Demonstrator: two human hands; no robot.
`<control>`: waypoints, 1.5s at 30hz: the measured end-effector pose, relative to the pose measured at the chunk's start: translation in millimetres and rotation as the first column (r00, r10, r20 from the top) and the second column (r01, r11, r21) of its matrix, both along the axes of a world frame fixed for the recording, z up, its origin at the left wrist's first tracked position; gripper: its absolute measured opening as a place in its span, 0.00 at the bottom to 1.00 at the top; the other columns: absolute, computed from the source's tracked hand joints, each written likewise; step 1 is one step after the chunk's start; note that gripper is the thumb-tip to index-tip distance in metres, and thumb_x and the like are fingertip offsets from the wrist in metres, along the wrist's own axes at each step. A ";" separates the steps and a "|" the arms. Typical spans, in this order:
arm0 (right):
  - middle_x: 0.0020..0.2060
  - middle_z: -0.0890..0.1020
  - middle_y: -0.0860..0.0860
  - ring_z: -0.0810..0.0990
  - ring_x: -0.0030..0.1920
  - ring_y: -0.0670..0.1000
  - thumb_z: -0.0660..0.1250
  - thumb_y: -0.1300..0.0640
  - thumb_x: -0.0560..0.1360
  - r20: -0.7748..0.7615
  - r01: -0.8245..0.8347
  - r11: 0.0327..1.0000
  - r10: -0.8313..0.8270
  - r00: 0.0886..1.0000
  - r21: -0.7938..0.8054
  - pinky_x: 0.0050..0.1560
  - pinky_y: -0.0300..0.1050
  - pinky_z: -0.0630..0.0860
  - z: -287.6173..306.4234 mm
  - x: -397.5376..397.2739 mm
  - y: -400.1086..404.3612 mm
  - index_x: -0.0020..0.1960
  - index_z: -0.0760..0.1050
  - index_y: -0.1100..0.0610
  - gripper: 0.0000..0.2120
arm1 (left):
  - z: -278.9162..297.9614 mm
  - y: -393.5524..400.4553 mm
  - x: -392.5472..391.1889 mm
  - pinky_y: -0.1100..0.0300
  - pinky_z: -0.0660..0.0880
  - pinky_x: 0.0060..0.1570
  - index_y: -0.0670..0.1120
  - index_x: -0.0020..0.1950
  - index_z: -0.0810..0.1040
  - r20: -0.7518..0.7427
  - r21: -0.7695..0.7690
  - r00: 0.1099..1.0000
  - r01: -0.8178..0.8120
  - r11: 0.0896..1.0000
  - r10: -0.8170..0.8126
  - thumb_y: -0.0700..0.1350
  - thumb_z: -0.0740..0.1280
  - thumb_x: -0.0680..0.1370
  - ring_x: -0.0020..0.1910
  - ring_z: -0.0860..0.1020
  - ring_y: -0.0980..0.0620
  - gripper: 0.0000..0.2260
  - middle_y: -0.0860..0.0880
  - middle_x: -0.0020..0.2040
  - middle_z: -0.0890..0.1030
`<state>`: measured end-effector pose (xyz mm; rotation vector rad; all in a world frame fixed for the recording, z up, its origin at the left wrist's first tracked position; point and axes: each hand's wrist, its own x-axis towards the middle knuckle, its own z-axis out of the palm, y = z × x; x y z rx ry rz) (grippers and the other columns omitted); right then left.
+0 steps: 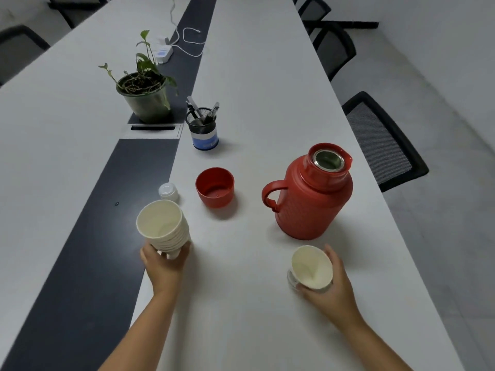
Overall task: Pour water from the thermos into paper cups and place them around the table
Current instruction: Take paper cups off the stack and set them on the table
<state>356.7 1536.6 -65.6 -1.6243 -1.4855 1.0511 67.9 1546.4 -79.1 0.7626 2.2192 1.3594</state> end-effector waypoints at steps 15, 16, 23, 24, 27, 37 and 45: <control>0.58 0.72 0.53 0.71 0.61 0.57 0.77 0.68 0.59 0.002 0.375 0.920 -0.377 0.926 0.115 0.43 0.26 0.65 -10.5 127.8 -13.6 0.66 0.61 0.61 0.41 | -25.1 -59.0 128.5 0.57 0.56 0.69 0.34 0.67 0.65 -0.141 -0.324 0.825 0.485 0.813 -0.548 0.40 0.68 0.73 0.70 0.61 0.42 0.24 0.37 0.70 0.64; 0.57 0.72 0.52 0.71 0.60 0.57 0.77 0.67 0.59 0.005 0.368 0.923 -0.370 0.929 0.109 0.43 0.27 0.66 -10.9 129.7 -14.5 0.65 0.61 0.61 0.40 | -27.7 -59.0 136.3 0.57 0.53 0.70 0.35 0.68 0.64 -0.171 -0.355 0.769 0.535 0.767 -0.616 0.42 0.67 0.74 0.72 0.59 0.43 0.25 0.39 0.71 0.62; 0.56 0.69 0.46 0.67 0.57 0.47 0.77 0.67 0.59 -0.024 0.336 0.940 -0.335 0.942 0.064 0.55 0.39 0.63 -4.5 125.4 -21.9 0.68 0.60 0.58 0.43 | -28.6 -62.1 153.8 0.44 0.74 0.54 0.35 0.56 0.78 -0.335 -0.636 0.438 0.548 0.543 -0.834 0.55 0.53 0.70 0.57 0.77 0.37 0.29 0.36 0.58 0.78; 0.56 0.69 0.45 0.67 0.57 0.46 0.77 0.67 0.59 -0.021 0.323 0.945 -0.323 0.946 0.053 0.55 0.39 0.63 -3.4 124.4 -22.4 0.68 0.60 0.57 0.43 | -25.0 -63.3 154.3 0.45 0.74 0.55 0.35 0.53 0.79 -0.336 -0.645 0.435 0.540 0.541 -0.835 0.54 0.53 0.69 0.54 0.79 0.37 0.28 0.37 0.56 0.80; 0.58 0.69 0.45 0.67 0.58 0.46 0.78 0.66 0.59 -0.040 0.272 0.962 -0.272 0.962 0.006 0.57 0.40 0.63 -1.0 117.3 -22.0 0.68 0.61 0.55 0.43 | -20.7 -63.8 152.5 0.56 0.56 0.65 0.36 0.51 0.81 -0.320 -0.704 0.393 0.510 0.494 -0.862 0.54 0.55 0.69 0.51 0.81 0.38 0.26 0.38 0.54 0.81; 0.60 0.67 0.40 0.66 0.61 0.41 0.77 0.60 0.60 -0.088 -0.327 0.944 0.323 0.942 -0.042 0.56 0.20 0.58 -1.7 -2.8 -3.4 0.66 0.61 0.52 0.40 | -21.2 -96.1 108.8 0.37 0.70 0.55 0.32 0.55 0.77 -0.258 -0.583 0.671 0.466 0.666 -0.695 0.66 0.38 0.75 0.59 0.74 0.32 0.43 0.33 0.59 0.77; 0.67 0.68 0.48 0.66 0.66 0.46 0.76 0.57 0.61 -0.064 -0.598 0.801 0.595 0.801 -0.029 0.58 0.27 0.58 -0.4 -113.9 1.4 0.69 0.60 0.54 0.40 | -30.8 -161.9 52.5 0.49 0.50 0.72 0.38 0.70 0.64 -0.292 -0.657 0.870 0.119 0.744 -0.397 0.59 0.42 0.69 0.74 0.55 0.44 0.36 0.42 0.73 0.61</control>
